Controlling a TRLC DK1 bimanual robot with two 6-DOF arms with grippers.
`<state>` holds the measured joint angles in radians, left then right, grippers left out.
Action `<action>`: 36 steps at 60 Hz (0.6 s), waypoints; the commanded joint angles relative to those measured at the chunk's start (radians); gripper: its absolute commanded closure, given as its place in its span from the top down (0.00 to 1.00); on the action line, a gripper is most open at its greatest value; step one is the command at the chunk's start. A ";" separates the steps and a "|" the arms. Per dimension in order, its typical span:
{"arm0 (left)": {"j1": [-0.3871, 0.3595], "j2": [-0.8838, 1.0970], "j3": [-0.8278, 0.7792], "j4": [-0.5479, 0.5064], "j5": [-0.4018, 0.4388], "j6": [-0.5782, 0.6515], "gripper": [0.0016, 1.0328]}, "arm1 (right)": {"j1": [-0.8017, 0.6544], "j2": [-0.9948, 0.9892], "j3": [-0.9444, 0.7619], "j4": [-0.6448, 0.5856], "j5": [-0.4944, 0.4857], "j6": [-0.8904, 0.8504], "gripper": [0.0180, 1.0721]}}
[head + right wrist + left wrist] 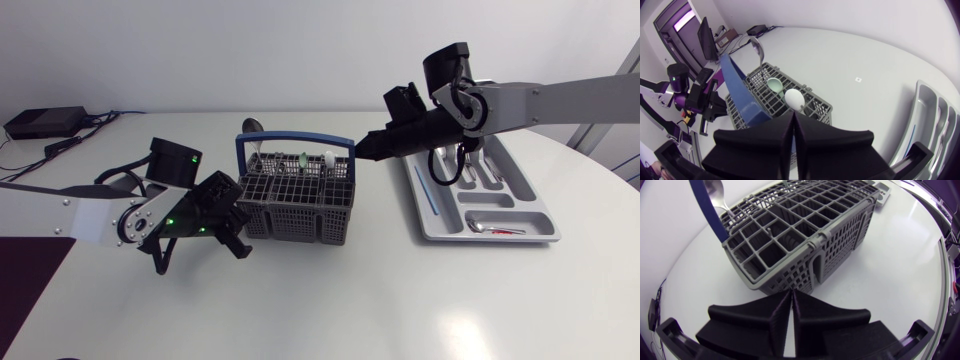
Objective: Unload the cutlery basket into the drawer organizer.
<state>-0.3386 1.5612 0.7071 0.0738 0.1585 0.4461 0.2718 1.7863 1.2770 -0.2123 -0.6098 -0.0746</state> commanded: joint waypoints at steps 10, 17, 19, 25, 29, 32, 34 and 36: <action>0.058 0.056 0.049 0.047 -0.001 0.011 0.14 | 0.064 -0.080 -0.131 -0.025 -0.031 -0.021 0.06; 0.085 0.082 0.072 0.052 -0.001 0.013 0.14 | 0.099 -0.105 -0.156 -0.053 -0.031 -0.040 0.06; 0.099 0.096 0.088 0.054 -0.001 0.013 0.14 | 0.121 -0.120 -0.171 -0.058 -0.031 -0.044 0.06; 0.125 0.132 0.126 0.054 -0.001 0.011 0.14 | 0.181 -0.162 -0.208 -0.062 -0.018 -0.047 0.06; 0.135 0.143 0.138 0.052 -0.001 0.009 0.14 | 0.179 -0.192 -0.217 -0.062 -0.001 -0.047 0.06; 0.144 0.145 0.140 0.054 -0.001 0.009 0.14 | 0.156 -0.211 -0.219 -0.064 0.005 -0.047 0.06; 0.151 0.145 0.140 0.054 -0.001 0.009 0.14 | 0.118 -0.220 -0.219 -0.062 0.016 -0.051 0.06; 0.156 0.146 0.141 0.055 -0.001 0.009 0.14 | 0.102 -0.220 -0.217 -0.062 0.019 -0.053 0.06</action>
<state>-0.1974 1.6878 0.8204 0.1154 0.1555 0.4461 0.4107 1.5852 1.0760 -0.2653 -0.6006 -0.1127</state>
